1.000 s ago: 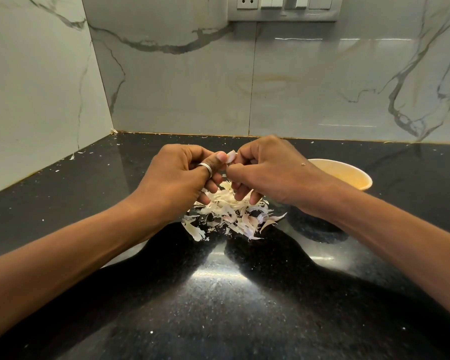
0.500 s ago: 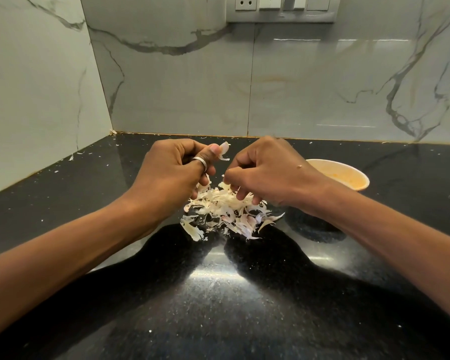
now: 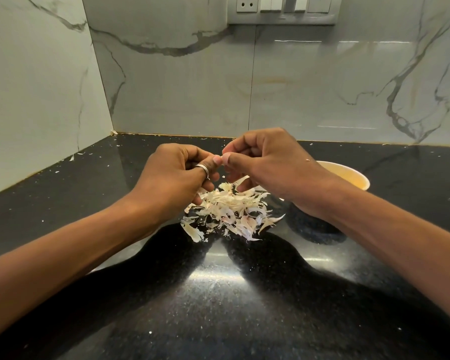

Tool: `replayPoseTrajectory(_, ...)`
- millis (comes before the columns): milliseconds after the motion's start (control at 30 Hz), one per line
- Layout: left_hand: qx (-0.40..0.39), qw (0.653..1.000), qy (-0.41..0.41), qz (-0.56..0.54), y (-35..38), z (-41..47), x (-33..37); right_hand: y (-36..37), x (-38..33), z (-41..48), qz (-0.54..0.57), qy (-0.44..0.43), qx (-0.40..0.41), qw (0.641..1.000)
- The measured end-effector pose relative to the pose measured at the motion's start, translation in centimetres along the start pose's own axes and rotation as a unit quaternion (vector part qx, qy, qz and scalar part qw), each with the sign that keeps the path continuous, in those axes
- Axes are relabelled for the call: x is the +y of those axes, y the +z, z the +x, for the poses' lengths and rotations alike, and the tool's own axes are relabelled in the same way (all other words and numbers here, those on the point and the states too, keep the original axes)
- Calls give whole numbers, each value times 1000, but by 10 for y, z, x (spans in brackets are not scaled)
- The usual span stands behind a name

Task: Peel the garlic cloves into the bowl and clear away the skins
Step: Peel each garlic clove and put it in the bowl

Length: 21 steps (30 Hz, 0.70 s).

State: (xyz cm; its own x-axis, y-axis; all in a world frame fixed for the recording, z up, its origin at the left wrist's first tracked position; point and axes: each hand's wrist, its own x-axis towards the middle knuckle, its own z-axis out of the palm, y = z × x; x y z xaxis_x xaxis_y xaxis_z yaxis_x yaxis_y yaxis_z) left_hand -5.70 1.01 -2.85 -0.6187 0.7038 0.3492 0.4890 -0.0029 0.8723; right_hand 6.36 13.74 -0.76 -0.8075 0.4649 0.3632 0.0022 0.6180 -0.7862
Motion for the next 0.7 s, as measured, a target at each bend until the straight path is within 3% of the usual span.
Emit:
replayPoseTrajectory(233,-25,1000,-2,18,0,-3,2,1,4,1,-46,-5,21,999)
replayPoseTrajectory(433,-20,999,-20,43,-2,-2,3,8,7,0,-106,-70,44,991)
replayPoseTrajectory(700,-36,991,-104,-81,-4,-2,7,8,9,1,-85,-76,41,993)
